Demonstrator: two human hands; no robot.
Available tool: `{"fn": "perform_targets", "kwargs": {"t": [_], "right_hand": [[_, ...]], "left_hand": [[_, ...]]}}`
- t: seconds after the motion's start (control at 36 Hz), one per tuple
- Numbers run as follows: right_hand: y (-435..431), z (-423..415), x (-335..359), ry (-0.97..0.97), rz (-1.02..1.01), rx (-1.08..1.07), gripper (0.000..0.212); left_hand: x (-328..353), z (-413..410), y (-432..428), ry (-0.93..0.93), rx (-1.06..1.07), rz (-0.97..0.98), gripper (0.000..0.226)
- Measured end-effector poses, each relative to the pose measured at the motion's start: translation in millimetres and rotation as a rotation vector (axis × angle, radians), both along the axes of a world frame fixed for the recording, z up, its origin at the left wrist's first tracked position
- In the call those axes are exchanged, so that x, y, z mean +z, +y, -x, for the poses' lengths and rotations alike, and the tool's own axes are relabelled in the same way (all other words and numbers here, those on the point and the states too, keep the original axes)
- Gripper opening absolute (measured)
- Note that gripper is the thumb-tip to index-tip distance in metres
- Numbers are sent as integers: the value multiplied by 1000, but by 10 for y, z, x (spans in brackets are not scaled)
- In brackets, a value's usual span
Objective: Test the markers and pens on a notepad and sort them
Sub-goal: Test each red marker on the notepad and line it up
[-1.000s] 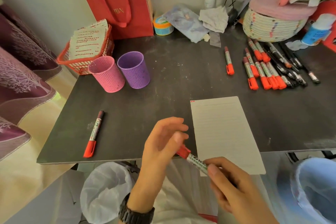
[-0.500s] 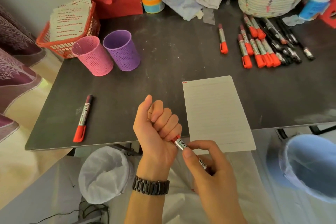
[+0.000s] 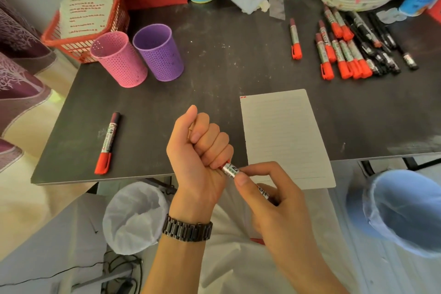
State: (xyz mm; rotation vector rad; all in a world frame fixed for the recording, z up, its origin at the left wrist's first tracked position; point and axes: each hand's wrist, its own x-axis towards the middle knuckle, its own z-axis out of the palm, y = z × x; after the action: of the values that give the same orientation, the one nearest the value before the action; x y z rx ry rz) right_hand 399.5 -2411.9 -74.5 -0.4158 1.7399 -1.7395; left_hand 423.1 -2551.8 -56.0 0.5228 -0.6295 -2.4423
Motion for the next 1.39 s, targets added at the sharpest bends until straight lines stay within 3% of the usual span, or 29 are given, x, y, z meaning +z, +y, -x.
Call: {"fn": "perform_targets", "kwargs": {"t": [0.11, 0.25, 0.33, 0.42, 0.5, 0.56, 0.67, 0.72, 0.86, 0.94, 1.11, 1.28, 1.39], "right_hand": [[-49, 195, 15, 121, -67, 174, 6], [-99, 396, 40, 177, -90, 291, 27], [-146, 496, 50, 205, -97, 355, 27], [-215, 563, 43, 241, -151, 464, 29], [-333, 605, 7, 281, -208, 501, 8], [-429, 627, -13, 297, -212, 495, 10], [-667, 641, -51, 104, -156, 393, 5], [-803, 627, -96, 15, -132, 325, 12], [-1209, 504, -118, -32, -77, 288, 24], [-1475, 408, -71, -2, -35, 286, 30], [-2004, 233, -117, 59, -43, 397, 28], [-2450, 134, -308, 227, -153, 497, 38], [-2600, 79, -393, 324, -179, 511, 37]], "left_hand": [[-51, -124, -100, -127, 56, 167, 41], [-227, -385, -78, -443, 54, 680, 31], [-332, -553, -90, -537, 20, 826, 23], [-379, -721, -146, -650, -34, 866, 26], [-379, -860, -210, -697, -41, 863, 20], [-364, -924, -237, -698, 12, 846, 19], [-361, -1038, -267, -731, 144, 878, 17], [-384, -1080, -271, -781, 224, 899, 22], [-434, -1144, -296, -931, 441, 1054, 43], [-456, -1208, -356, -1006, 514, 1176, 48], [-582, -1415, -589, -1208, 644, 1351, 33], [-856, -1644, -806, -1348, 705, 1335, 45], [-986, -1739, -926, -1468, 640, 1265, 67]]}}
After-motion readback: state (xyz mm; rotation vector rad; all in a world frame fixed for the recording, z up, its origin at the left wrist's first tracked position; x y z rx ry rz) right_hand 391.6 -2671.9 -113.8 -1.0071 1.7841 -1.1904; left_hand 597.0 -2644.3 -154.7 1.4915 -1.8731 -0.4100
